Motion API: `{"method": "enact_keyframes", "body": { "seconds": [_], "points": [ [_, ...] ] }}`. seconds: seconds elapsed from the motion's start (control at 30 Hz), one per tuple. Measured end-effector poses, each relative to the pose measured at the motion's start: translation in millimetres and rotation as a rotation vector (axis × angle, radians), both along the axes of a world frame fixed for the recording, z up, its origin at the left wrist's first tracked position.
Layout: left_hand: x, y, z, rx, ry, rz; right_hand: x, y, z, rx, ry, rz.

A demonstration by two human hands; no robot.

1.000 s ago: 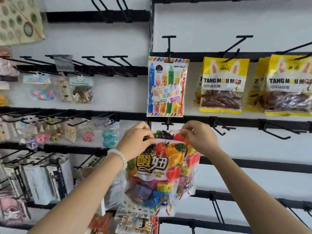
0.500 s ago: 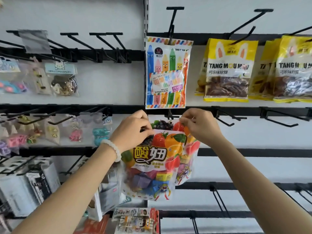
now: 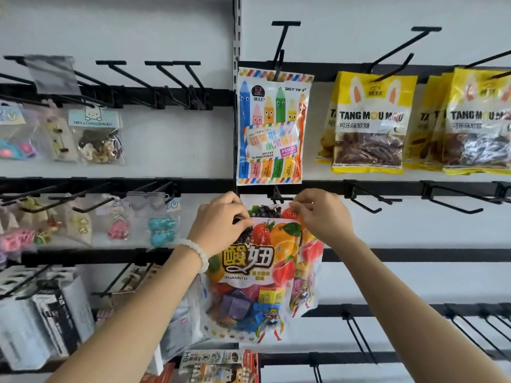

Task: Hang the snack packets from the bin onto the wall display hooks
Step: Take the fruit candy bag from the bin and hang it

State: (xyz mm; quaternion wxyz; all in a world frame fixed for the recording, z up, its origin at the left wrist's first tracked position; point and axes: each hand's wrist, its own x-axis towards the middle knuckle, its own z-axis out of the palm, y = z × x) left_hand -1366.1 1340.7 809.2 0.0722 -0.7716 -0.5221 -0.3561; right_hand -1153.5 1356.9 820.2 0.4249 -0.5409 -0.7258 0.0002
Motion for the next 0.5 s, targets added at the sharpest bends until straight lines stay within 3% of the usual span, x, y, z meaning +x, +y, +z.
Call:
{"method": "enact_keyframes", "body": {
  "seconds": [0.5],
  "points": [
    [1,43,-15,0.08,-0.055,0.028,-8,42,-14,0.13,0.02,-0.063]
  ]
}}
